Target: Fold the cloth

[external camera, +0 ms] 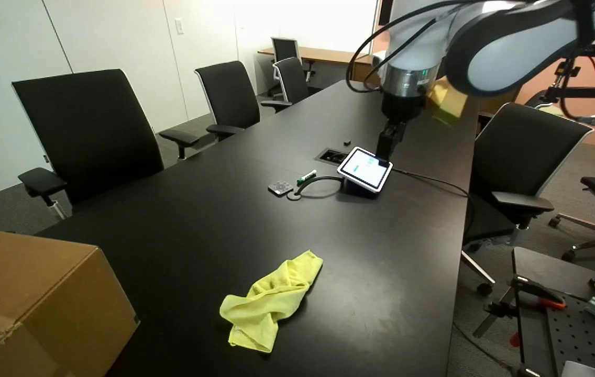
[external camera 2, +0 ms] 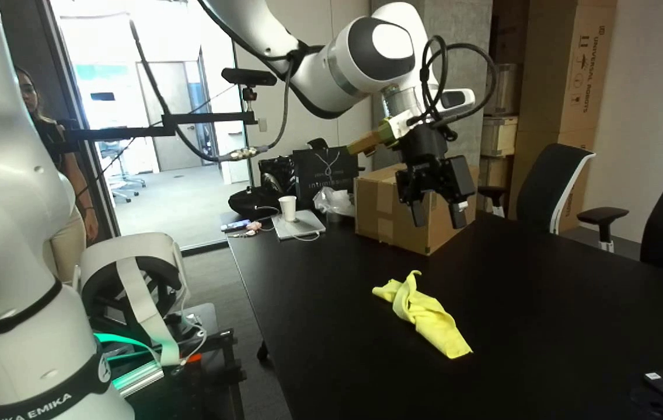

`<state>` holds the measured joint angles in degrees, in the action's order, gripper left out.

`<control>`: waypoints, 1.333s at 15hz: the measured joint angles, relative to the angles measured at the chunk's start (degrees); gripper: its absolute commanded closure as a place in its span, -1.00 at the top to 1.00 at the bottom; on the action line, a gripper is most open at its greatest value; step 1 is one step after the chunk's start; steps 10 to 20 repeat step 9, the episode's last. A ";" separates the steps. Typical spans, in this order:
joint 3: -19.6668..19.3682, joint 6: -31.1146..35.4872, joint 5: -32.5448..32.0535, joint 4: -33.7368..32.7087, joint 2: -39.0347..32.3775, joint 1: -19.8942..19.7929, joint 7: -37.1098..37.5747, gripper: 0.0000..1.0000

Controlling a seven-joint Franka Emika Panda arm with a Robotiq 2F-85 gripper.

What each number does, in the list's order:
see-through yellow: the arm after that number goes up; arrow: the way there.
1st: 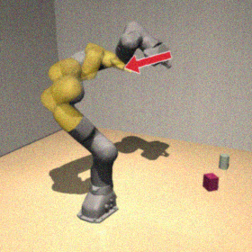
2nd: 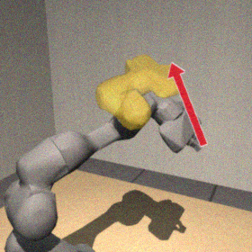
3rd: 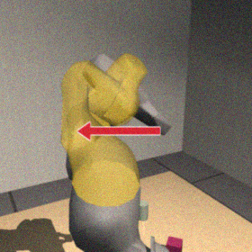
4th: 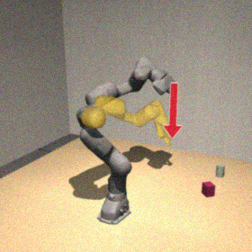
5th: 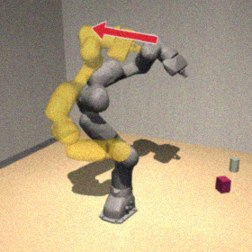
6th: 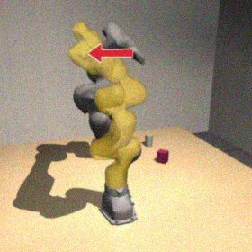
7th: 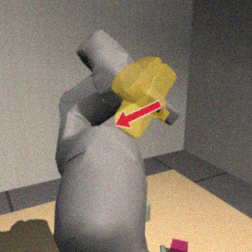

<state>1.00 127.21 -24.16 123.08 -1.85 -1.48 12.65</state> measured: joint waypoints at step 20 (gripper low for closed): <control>-2.24 -11.10 4.92 8.84 21.77 -0.09 -6.98 1.00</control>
